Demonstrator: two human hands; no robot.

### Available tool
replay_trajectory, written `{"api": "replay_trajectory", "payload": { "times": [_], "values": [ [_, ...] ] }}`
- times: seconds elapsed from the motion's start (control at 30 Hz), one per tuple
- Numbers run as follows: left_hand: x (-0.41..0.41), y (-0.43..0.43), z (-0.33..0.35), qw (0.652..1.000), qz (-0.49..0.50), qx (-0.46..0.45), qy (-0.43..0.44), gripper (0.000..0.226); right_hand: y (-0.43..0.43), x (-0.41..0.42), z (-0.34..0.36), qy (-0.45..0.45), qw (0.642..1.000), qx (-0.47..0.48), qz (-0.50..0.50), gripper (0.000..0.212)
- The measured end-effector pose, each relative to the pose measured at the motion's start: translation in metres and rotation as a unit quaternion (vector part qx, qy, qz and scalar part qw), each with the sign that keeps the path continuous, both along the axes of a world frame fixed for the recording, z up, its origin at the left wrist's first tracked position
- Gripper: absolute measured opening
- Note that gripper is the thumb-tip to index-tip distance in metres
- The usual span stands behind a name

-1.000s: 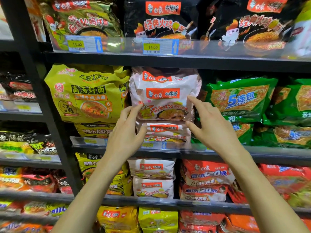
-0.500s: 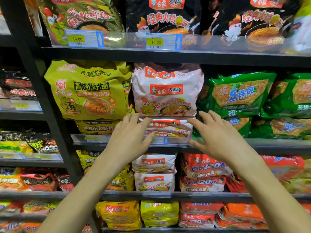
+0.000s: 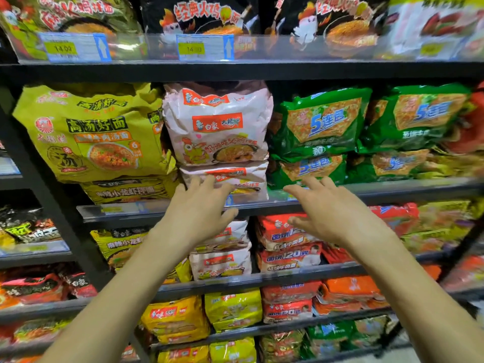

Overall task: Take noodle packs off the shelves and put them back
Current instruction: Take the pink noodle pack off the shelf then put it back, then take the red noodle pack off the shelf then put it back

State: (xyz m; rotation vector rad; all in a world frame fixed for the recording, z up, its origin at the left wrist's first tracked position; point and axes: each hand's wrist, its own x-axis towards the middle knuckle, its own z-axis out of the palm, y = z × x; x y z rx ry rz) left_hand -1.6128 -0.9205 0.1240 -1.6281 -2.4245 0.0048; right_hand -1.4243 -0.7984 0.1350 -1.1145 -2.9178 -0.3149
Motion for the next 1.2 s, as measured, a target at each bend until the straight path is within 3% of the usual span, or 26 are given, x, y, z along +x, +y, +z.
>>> {"api": "replay_trajectory", "payload": {
  "times": [0.4, 0.87, 1.2],
  "values": [
    [0.156, 0.037, 0.015, 0.997, -0.066, 0.041, 0.017, 0.052, 0.011, 0.152, -0.01, 0.017, 0.999, -0.018, -0.038, 0.068],
    [0.354, 0.096, -0.026, 0.989, -0.141, 0.052, 0.013, 0.053, 0.024, 0.367, -0.038, 0.006, 0.988, -0.044, -0.147, 0.063],
    [0.426, 0.16, -0.037, 0.978, -0.205, 0.025, 0.022, 0.05, 0.066, 0.442, -0.048, 0.013, 0.983, -0.041, -0.178, 0.063]
  ]
}}
